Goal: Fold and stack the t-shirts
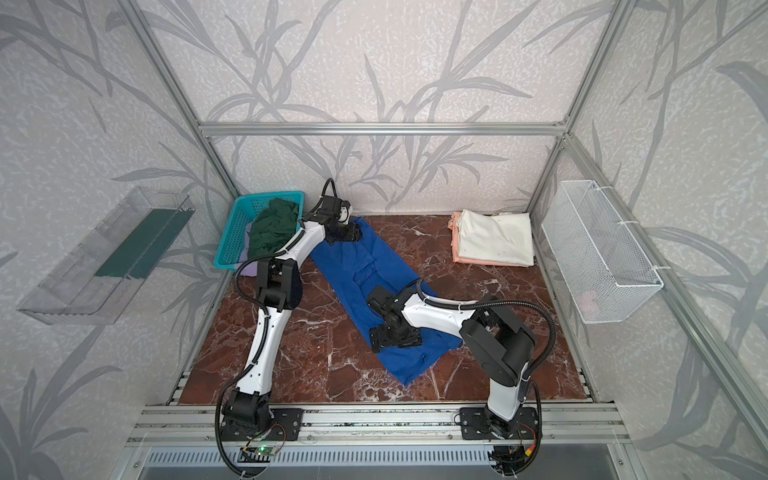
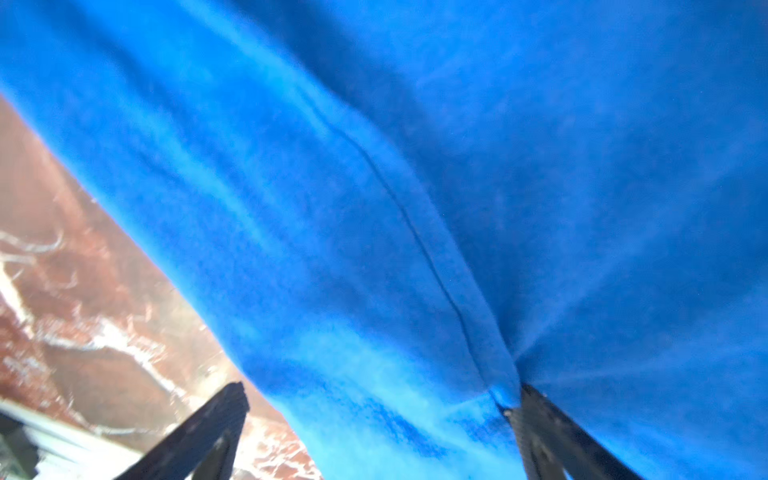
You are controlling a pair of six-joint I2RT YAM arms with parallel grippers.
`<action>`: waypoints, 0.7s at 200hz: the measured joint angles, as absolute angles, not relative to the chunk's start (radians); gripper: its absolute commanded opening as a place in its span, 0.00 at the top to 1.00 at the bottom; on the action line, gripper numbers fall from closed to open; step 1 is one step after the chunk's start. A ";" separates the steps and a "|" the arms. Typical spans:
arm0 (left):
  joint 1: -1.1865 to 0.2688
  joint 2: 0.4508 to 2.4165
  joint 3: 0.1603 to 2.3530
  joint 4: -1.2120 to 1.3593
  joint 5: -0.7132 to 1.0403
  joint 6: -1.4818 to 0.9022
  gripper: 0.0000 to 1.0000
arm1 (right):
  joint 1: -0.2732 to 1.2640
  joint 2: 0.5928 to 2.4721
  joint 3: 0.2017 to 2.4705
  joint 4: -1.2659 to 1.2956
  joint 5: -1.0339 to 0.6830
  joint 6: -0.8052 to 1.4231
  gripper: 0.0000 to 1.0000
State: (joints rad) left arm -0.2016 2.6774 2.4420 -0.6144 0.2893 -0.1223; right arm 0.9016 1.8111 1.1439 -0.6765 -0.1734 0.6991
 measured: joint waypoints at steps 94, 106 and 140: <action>-0.215 2.600 2.354 -0.615 0.286 -0.081 0.06 | 0.908 1.790 1.154 -0.715 -0.179 0.699 0.01; -0.215 2.547 2.291 -0.600 0.272 -0.085 0.06 | 0.904 1.767 1.154 -0.728 -0.176 0.697 0.01; -0.220 2.334 2.030 -0.482 0.225 -0.115 0.06 | 0.852 1.641 1.147 -0.741 -0.188 0.684 0.01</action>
State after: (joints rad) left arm -0.2199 2.3341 2.0304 -0.4824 0.2253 -0.1150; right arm 0.8520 1.6405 1.1473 -0.7406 -0.1883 0.6842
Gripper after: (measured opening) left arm 0.940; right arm 0.991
